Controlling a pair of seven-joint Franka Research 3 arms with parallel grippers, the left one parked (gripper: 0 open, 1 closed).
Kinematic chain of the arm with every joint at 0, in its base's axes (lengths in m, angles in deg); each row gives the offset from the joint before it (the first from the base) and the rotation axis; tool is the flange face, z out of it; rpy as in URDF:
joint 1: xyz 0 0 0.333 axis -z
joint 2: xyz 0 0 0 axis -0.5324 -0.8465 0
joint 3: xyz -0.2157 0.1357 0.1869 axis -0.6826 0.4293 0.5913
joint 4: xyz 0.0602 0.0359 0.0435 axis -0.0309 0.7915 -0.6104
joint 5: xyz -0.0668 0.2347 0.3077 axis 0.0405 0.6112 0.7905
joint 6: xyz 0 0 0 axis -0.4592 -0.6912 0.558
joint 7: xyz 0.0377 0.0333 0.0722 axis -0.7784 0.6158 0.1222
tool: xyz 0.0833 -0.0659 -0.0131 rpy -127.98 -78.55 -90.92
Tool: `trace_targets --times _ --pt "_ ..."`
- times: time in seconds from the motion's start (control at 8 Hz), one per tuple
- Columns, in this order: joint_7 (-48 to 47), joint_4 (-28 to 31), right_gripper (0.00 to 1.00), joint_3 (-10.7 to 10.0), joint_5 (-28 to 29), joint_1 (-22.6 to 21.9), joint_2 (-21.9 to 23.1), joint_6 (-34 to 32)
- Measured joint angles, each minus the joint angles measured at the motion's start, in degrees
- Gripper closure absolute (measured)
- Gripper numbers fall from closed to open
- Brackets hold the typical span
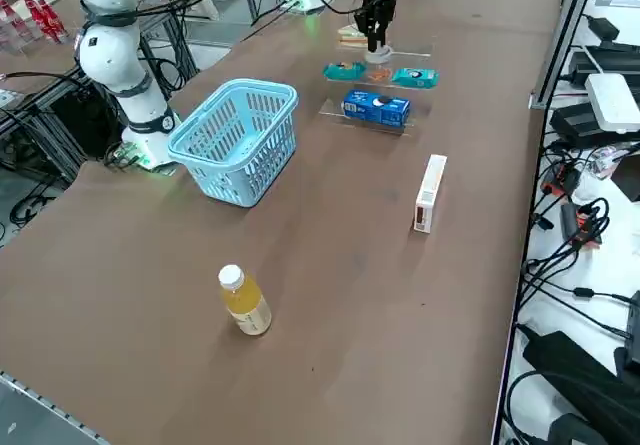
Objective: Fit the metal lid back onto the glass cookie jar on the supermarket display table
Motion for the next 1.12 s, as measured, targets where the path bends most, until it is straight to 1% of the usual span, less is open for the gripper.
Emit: trace_targets --times 1.12 --pt "-0.1 -0.6 0.74 -0.2 0.0 0.0 -0.7 0.6"
